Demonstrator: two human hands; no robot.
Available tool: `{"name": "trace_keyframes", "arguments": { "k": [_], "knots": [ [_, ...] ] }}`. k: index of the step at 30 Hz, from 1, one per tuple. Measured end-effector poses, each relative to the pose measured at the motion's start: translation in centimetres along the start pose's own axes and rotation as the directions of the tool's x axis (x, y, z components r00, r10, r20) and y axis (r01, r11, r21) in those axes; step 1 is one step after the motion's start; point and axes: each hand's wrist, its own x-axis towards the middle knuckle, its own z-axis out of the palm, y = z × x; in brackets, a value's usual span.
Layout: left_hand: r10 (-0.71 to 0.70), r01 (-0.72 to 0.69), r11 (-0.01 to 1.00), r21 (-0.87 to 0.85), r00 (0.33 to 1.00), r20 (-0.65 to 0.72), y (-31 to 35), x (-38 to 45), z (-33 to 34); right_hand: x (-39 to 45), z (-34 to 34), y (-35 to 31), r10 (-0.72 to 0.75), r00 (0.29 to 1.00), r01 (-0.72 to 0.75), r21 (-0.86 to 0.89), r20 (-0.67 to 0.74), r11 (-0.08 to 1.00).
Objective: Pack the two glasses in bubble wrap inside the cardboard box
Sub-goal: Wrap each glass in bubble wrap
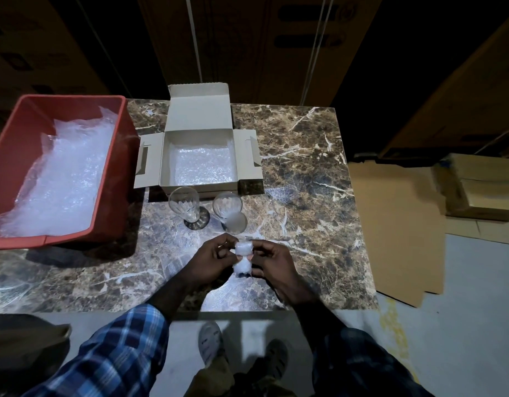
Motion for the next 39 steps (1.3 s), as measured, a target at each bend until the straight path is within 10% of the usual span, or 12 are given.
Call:
{"name": "trace_keyframes", "arguments": {
  "k": [7, 32, 39],
  "knots": [
    [-0.152, 0.150, 0.933, -0.328, 0.988, 0.018, 1.1, -0.6, 0.5, 0.3, 0.6, 0.7, -0.090, 0.988, 0.080, -0.083, -0.125, 0.993],
    [-0.079, -0.043, 0.916, -0.399, 0.955, -0.284, 0.2, -0.5, 2.4, -0.1, 0.9, -0.6, -0.172, 0.980, 0.132, -0.313, -0.103, 0.941],
    [0.175, -0.267, 0.960, -0.083, 0.806, -0.566, 1.8, -1.1, 2.5, -1.3, 2.1, -7.6, -0.397, 0.904, 0.305, -0.409, -0.159, 0.860]
  ]
}}
